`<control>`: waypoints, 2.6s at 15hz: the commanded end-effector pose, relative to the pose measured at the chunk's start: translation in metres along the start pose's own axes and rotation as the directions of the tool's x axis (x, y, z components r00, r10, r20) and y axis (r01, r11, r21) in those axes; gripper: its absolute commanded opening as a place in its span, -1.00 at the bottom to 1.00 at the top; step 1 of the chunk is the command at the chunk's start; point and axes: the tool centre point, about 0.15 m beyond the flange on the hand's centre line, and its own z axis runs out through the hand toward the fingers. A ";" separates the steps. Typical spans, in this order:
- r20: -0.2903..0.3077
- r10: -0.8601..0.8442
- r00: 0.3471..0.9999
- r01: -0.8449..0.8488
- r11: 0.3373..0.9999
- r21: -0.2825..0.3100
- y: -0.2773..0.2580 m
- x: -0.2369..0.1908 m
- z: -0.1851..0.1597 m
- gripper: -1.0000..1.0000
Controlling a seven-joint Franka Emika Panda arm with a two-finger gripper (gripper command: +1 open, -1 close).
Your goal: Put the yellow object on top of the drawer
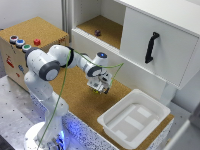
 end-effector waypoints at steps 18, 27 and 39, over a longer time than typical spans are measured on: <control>-0.082 -0.810 0.580 0.814 0.580 0.030 -0.359 0.082 -0.248 -1.00; -0.035 -0.961 0.275 0.961 0.276 -0.025 -0.515 0.093 -0.244 -1.00; -0.069 -0.962 0.265 0.961 0.269 -0.061 -0.532 0.092 -0.258 1.00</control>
